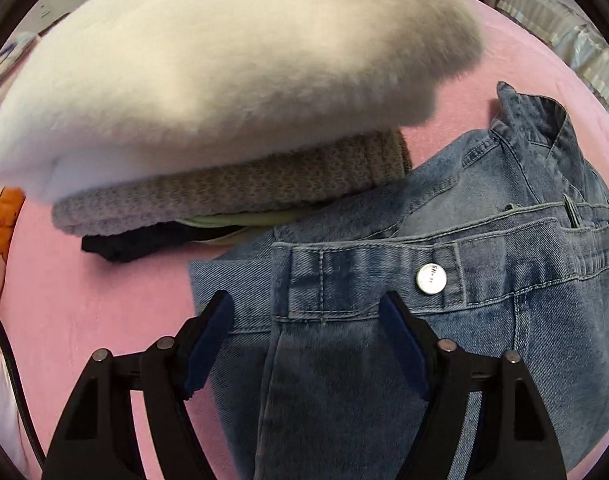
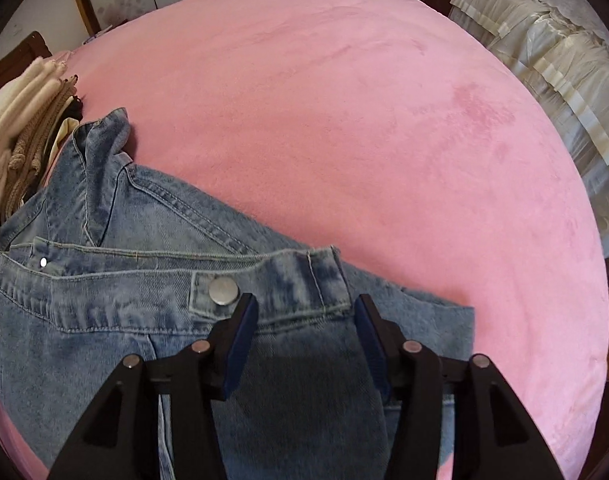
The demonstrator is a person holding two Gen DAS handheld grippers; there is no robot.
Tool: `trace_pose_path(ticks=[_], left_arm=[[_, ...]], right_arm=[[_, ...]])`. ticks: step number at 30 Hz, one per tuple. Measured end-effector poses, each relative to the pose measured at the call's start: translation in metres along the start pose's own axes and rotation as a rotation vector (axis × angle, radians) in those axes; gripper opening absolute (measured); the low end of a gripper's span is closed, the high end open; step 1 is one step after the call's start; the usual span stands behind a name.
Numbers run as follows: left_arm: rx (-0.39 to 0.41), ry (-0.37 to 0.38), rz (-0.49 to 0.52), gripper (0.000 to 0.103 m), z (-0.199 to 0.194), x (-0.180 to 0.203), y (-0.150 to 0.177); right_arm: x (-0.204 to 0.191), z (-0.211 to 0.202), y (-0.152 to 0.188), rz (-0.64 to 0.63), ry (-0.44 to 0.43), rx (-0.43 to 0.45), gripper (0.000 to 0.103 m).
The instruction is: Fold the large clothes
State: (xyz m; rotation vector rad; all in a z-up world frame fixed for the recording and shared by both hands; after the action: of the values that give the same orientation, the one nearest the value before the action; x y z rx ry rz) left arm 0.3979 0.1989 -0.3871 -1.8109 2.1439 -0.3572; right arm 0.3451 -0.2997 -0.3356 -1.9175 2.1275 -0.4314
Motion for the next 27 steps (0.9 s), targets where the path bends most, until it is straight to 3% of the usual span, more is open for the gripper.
trace_pose_path(ticks=[1, 2, 3, 4, 6, 8, 11, 14, 19, 23, 27], left_arm=[[0.001, 0.03, 0.011, 0.043, 0.0, 0.007, -0.001], [0.006, -0.023, 0.026, 0.039, -0.001, 0.009, -0.002], [0.014, -0.045, 0.037, 0.03, -0.004, 0.011, -0.002], [0.027, -0.064, 0.04, 0.028, -0.007, 0.014, -0.002], [0.068, -0.133, 0.026, 0.022, -0.021, 0.015, -0.002], [0.116, -0.17, -0.031, 0.02, -0.04, 0.009, -0.005], [0.168, -0.152, -0.117, 0.02, -0.065, 0.002, -0.012], [0.228, -0.177, -0.125, 0.02, -0.077, 0.001, -0.03], [0.218, -0.194, -0.145, 0.02, -0.046, 0.013, -0.05], [0.195, -0.238, -0.094, 0.02, -0.013, 0.018, -0.041], [0.202, -0.238, -0.094, 0.022, 0.003, 0.021, -0.039]], right_arm=[[0.0, 0.001, 0.0, 0.006, 0.002, 0.0, 0.045], [-0.001, 0.001, -0.001, 0.011, 0.012, 0.005, 0.033], [-0.003, -0.001, -0.001, 0.015, 0.019, 0.015, 0.032], [-0.006, -0.005, -0.001, 0.022, 0.022, 0.028, 0.026], [-0.007, -0.017, 0.0, 0.04, 0.039, 0.06, 0.025], [-0.001, -0.038, -0.002, 0.088, 0.039, 0.109, 0.024], [0.011, -0.066, -0.013, 0.179, -0.006, 0.179, 0.023], [0.016, -0.077, -0.026, 0.197, -0.017, 0.216, 0.023], [0.018, -0.042, -0.046, 0.22, 0.003, 0.19, 0.023], [0.015, 0.012, -0.036, 0.211, 0.061, 0.104, 0.024], [0.012, 0.023, -0.032, 0.21, 0.098, 0.118, 0.025]])
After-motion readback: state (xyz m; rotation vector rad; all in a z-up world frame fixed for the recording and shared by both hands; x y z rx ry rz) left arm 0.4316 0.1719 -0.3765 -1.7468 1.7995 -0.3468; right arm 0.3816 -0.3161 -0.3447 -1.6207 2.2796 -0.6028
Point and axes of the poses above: each gripper's, at about its wrist camera, not at the fingertips, and z roughly the way its jaws point, x to its right, y to its underside, the point moved 8 cm from there along z, roughly the way its jaws point, and after that the axes turned 1 degree about z, right-handed, at the moved point
